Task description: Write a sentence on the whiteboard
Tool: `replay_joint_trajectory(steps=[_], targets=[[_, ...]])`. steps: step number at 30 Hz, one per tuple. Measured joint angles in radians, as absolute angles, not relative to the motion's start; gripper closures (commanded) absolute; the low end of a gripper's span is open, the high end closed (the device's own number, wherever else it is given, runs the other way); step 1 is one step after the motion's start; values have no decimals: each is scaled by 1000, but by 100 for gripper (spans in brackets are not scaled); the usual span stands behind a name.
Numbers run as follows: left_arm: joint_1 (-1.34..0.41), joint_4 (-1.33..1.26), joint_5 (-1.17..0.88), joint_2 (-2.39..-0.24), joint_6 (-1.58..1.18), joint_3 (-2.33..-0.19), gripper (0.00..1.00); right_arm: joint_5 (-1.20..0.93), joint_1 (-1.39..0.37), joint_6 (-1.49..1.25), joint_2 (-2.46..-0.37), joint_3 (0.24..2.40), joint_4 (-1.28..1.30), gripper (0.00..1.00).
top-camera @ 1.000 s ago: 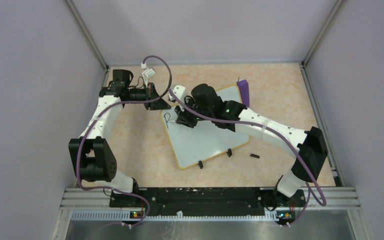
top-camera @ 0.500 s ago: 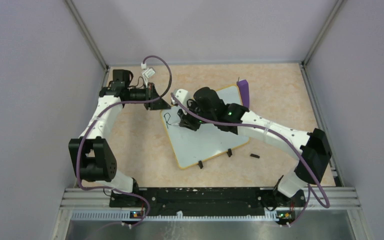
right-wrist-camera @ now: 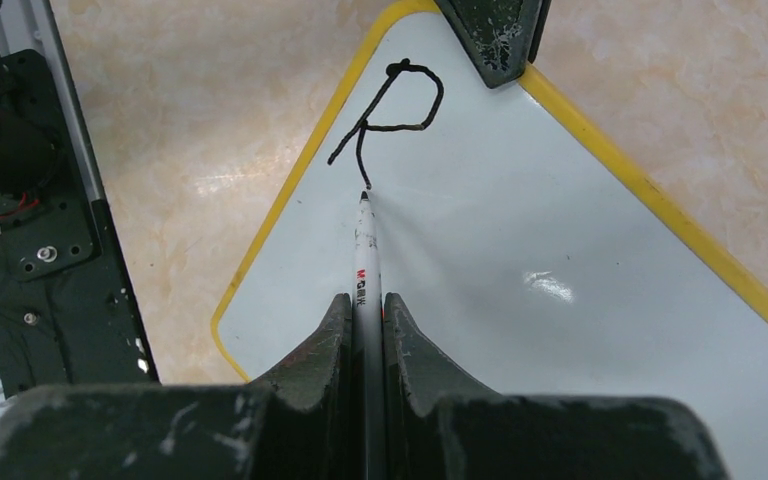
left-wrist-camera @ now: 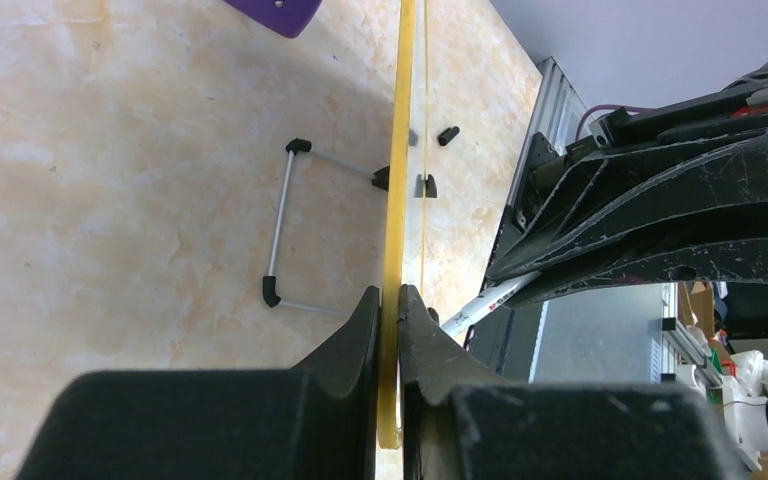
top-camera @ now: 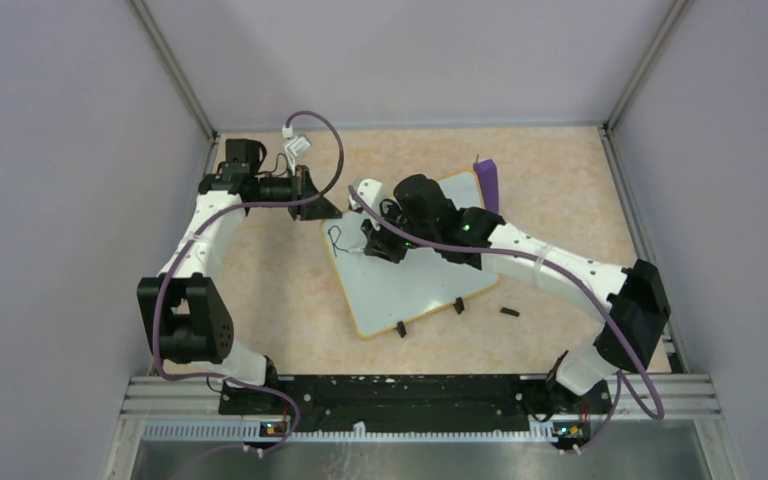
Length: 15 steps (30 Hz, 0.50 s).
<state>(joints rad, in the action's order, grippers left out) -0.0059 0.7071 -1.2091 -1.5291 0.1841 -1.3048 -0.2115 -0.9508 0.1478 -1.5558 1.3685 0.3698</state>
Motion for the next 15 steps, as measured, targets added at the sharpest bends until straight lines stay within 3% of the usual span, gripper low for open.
replay_joint_trajectory(steps=[15], targets=[[-6,704,-1215,-1528,182,-1300,100,-255,-911,143,-1492,1369,385,100]])
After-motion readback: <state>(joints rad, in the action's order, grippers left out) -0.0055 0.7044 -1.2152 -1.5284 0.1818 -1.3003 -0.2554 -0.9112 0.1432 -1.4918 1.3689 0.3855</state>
